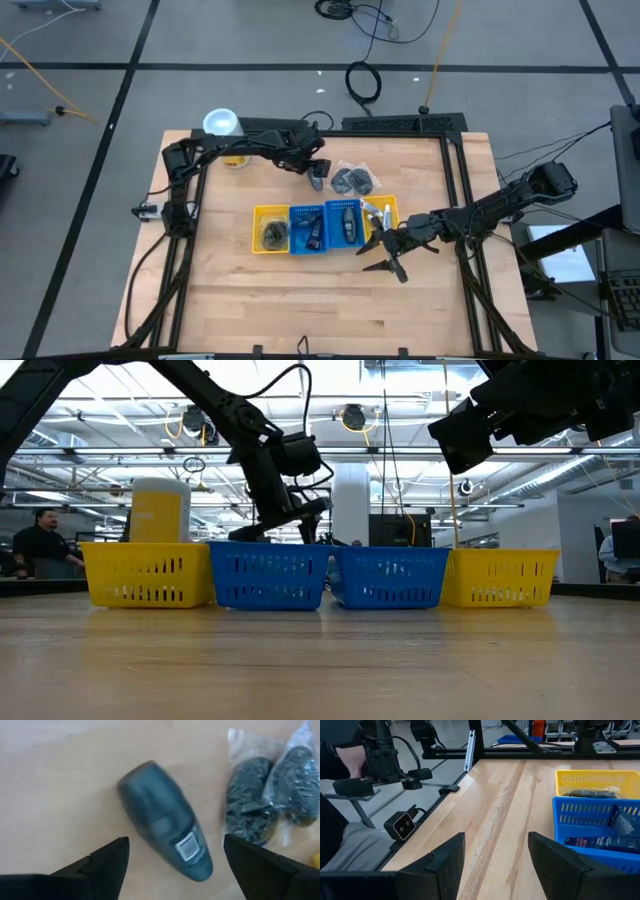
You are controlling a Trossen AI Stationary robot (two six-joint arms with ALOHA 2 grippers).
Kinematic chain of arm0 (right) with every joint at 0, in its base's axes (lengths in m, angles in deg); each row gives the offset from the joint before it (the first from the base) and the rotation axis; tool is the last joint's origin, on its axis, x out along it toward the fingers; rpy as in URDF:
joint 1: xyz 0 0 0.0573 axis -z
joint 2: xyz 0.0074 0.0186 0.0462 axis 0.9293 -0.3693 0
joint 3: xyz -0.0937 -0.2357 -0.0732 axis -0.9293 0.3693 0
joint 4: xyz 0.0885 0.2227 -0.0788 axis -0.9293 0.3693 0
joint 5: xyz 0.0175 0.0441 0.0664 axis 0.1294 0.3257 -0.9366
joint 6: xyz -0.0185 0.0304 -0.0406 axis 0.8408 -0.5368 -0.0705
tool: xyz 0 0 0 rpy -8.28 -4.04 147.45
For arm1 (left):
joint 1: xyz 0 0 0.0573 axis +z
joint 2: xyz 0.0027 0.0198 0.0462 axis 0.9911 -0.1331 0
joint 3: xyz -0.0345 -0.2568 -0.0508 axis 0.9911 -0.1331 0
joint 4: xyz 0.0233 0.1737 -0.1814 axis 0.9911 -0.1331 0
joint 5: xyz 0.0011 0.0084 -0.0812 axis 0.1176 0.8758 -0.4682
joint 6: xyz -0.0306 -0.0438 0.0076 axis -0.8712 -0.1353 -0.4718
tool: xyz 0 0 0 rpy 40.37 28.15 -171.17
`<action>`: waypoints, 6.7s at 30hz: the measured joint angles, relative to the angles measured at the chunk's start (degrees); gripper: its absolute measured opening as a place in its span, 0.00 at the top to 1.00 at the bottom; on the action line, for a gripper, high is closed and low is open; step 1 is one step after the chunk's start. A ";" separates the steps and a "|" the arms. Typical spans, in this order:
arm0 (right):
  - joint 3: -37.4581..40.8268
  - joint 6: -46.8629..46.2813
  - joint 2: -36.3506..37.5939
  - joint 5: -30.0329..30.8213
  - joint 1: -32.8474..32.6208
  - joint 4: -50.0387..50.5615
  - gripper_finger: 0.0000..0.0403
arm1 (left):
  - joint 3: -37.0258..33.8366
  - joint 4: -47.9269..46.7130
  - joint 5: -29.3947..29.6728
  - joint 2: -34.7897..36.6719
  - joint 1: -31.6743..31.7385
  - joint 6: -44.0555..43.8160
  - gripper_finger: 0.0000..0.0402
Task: Pick & Place Travel size toiletries
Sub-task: Put the deodorant into the right blue bin
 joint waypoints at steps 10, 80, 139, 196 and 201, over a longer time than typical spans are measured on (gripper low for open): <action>0.00 0.01 0.00 0.00 0.00 0.20 0.48 | 0.00 0.80 4.41 -0.77 -0.11 -4.11 0.17; -0.02 -7.55 -0.02 27.02 9.40 -17.58 0.48 | -0.04 31.31 30.61 15.37 -28.41 28.17 0.51; -4.66 -4.47 -4.55 24.83 12.85 -20.03 0.70 | 0.04 34.83 31.34 12.90 -30.25 32.46 0.30; -4.39 -16.34 -5.16 25.33 4.46 8.16 0.71 | 0.00 18.75 37.61 22.91 -31.80 36.34 0.43; -4.42 -17.16 -7.15 25.32 4.88 7.99 0.66 | 0.00 18.77 37.61 22.91 -31.80 36.34 0.43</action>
